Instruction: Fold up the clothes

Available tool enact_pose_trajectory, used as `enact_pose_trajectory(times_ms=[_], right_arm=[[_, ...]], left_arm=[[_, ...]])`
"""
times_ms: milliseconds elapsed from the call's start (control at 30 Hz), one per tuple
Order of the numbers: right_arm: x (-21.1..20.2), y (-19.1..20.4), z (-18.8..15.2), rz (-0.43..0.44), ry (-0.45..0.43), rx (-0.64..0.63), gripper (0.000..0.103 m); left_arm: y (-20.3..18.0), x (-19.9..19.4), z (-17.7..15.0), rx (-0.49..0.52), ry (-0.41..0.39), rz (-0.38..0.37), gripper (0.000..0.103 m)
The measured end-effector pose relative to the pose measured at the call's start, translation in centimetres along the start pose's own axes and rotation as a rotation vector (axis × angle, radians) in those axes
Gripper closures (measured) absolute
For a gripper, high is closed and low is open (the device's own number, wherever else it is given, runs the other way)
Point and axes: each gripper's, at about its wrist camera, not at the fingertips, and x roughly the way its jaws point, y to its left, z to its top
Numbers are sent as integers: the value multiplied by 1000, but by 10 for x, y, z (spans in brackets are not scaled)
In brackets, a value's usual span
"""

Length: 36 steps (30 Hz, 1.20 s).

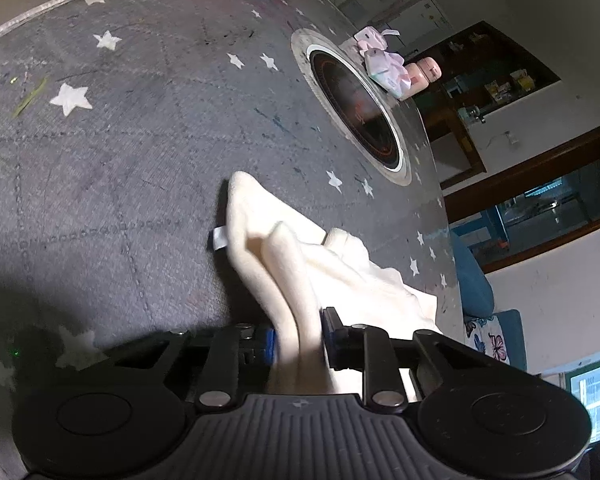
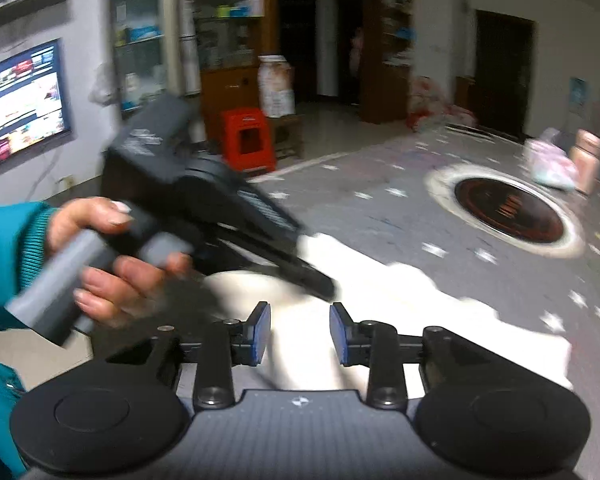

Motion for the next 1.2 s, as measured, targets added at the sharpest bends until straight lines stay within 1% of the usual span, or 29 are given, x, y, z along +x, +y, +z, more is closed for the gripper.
enact_pose_trajectory(times_ms=[133, 267, 333, 400, 467, 567, 667, 800, 833, 900, 967, 1033, 1100, 1133, 1200], right_arm=[[-11, -39, -15, -111, 12, 107, 70], [-22, -89, -34, -226, 13, 270, 64], [-25, -114, -44, -259, 7, 337, 64], [-26, -131, -52, -250, 0, 413, 62], [-23, -140, -57, -240, 0, 458, 58], [-16, -146, -61, -256, 3, 479, 58], [-11, -152, -66, -240, 2, 523, 57], [-8, -156, -68, -217, -27, 576, 57], [-7, -156, -68, -211, -31, 582, 58], [-6, -156, -67, -198, -34, 595, 68], [-5, -158, -68, -177, -38, 619, 81], [-7, -159, -69, -155, -51, 652, 85], [-13, -157, -67, -160, -73, 648, 91], [-16, -157, -66, -163, -86, 647, 96], [-26, -156, -63, -170, -117, 646, 98]], left_arm=[[-3, 0, 0, 22, 1, 16, 79], [-8, 0, -1, 57, -3, 36, 79], [-10, 1, -1, 71, -5, 45, 79], [-11, 1, -1, 79, -5, 51, 79], [-11, 1, 0, 82, -5, 53, 79], [-12, 2, 0, 89, -3, 57, 79], [-13, 2, 1, 103, -2, 62, 79], [-15, 4, 2, 121, -5, 72, 79], [-16, 4, 3, 126, -6, 74, 79], [-18, 5, 3, 136, -6, 81, 79], [-21, 6, 4, 150, -5, 92, 79], [-24, 7, 5, 166, -2, 106, 82], [-29, 8, 7, 184, -1, 107, 84], [-33, 9, 9, 197, -2, 105, 85], [-42, 11, 11, 223, -4, 96, 86]])
